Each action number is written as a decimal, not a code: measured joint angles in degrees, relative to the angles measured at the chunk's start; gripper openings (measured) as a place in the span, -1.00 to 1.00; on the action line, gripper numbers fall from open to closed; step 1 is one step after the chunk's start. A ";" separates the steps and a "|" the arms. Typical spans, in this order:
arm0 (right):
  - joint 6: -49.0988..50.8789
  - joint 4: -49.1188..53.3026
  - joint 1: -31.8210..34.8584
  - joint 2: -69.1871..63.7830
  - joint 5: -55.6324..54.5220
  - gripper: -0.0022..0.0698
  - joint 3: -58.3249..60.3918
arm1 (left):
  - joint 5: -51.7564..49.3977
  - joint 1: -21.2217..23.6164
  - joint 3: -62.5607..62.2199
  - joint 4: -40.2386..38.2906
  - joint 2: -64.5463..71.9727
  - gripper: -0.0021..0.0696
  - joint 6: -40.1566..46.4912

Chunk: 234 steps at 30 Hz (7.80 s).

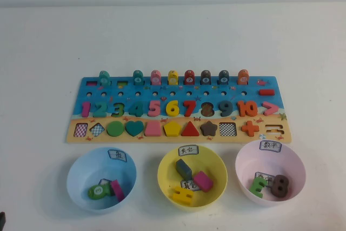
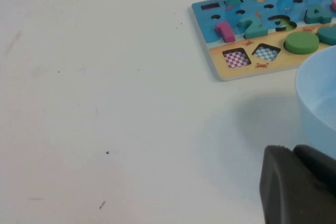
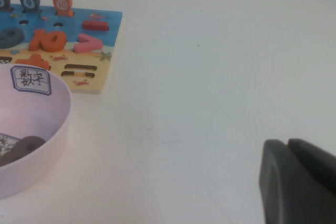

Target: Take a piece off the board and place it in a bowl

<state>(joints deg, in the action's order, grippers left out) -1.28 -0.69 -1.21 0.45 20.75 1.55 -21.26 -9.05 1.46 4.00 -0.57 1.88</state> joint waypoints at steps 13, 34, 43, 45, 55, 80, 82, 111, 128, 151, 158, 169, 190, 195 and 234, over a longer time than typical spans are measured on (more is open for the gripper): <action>0.00 0.00 0.00 0.00 0.00 -0.99 0.00 | 0.00 0.00 0.00 0.00 0.00 -0.95 0.00; 0.00 -0.31 0.00 0.00 0.00 -0.99 0.00 | 0.00 0.00 0.00 0.00 0.00 -0.95 0.00; 0.00 -14.11 0.00 0.00 -0.68 -0.99 0.00 | 0.00 0.00 0.00 0.00 0.00 -0.95 0.00; 0.00 -21.93 0.00 0.00 -2.28 -0.99 0.00 | 0.00 0.00 0.00 0.00 0.00 -0.95 0.00; 0.00 -64.01 0.00 0.00 -10.08 -0.99 0.00 | 0.00 0.00 0.00 0.00 0.00 -0.95 0.00; -20.82 -31.82 0.00 -39.89 26.07 -0.99 -46.14 | 0.00 0.00 0.00 0.00 0.00 -0.95 0.00; -20.92 -29.90 0.00 -47.32 31.98 -0.99 -54.75 | 0.00 0.00 0.00 0.00 0.00 -0.95 0.00; -11.98 -5.66 -17.75 -120.96 50.38 -0.99 -120.96 | 0.00 0.00 0.00 0.00 0.00 -0.95 0.00; -2.12 -2.65 -17.75 -126.81 46.02 -0.09 -121.62 | 0.00 0.00 0.00 0.00 0.00 -0.95 0.00; 0.82 -4.97 -17.75 -133.07 39.00 -0.05 -122.11 | 0.00 0.00 0.00 0.00 0.00 -0.95 0.00; 1.28 -4.97 -17.75 -134.04 38.56 -0.05 -122.45 | 0.00 0.00 0.00 0.00 0.00 -0.95 0.00; 1.28 -4.24 -17.75 -135.06 38.56 -0.32 -122.71 | 0.00 0.00 0.00 0.00 0.00 -0.95 0.00; 1.28 -2.05 -17.75 -135.15 48.48 -0.35 -134.45 | 0.00 0.00 0.00 0.00 0.00 -0.95 0.00; 0.21 -1.41 -17.75 -132.80 50.14 -0.35 -135.50 | 0.00 0.00 0.00 0.00 0.00 -0.95 0.00; -15.11 -20.13 -37.32 -90.16 43.95 -0.35 -78.58 | 0.00 0.00 0.00 0.00 0.00 -0.95 0.00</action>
<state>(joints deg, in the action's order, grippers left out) -16.38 -20.82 -38.52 -89.71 64.70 -77.03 -21.26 -9.05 1.46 4.00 -0.57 1.88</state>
